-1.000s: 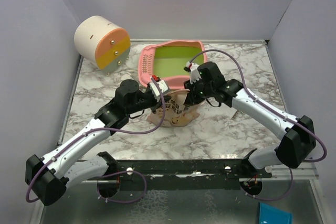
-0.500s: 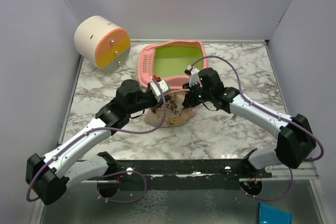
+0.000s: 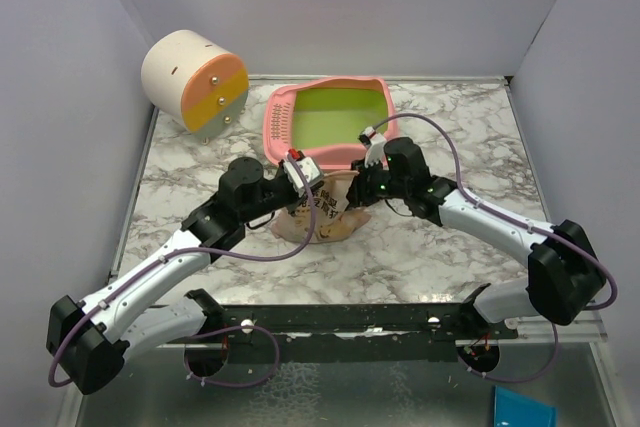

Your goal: Fill the litter box with clean litter

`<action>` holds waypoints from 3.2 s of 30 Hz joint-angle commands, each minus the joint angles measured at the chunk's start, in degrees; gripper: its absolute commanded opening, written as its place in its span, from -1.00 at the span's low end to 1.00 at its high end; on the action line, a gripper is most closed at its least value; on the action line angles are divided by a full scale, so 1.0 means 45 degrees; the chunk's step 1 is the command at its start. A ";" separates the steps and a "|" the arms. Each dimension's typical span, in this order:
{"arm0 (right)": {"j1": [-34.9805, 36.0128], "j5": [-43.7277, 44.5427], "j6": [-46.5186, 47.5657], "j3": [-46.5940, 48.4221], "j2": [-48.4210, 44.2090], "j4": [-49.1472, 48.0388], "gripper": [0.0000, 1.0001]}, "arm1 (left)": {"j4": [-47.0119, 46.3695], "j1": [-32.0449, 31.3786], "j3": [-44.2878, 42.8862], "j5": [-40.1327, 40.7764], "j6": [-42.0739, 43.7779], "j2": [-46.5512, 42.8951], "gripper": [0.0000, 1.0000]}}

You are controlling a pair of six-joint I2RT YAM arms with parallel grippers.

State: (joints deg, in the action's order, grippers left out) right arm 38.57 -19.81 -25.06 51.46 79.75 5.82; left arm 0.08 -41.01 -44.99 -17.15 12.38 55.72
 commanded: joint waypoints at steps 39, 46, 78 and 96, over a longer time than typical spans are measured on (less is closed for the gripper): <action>-0.5112 -0.6596 -0.3280 -0.0606 -0.0832 -0.3334 -0.99 | -0.1169 -0.0046 -0.0011 -0.0644 0.0535 -0.1706 -1.00; -0.5887 -0.7313 -0.3482 -0.0487 -0.1178 -0.3316 -0.99 | -0.1048 -0.0046 -0.0409 -0.0309 0.0361 -0.1360 -1.00; -0.5895 -0.5776 -0.3454 0.0328 -0.2038 -0.1312 -0.99 | 0.4165 -0.0041 -0.5220 0.0506 0.1559 0.0732 -1.00; -0.6274 -0.5773 -0.6022 -0.0647 -0.1788 -0.3658 -0.99 | 0.3351 -0.0046 -0.3700 0.0286 0.1879 -0.0599 -0.72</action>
State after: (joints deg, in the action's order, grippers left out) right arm 12.19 -46.19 -48.73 47.72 72.12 -4.75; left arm 26.89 -41.36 -60.58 -15.51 20.75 57.43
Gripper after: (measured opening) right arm 0.246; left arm 0.079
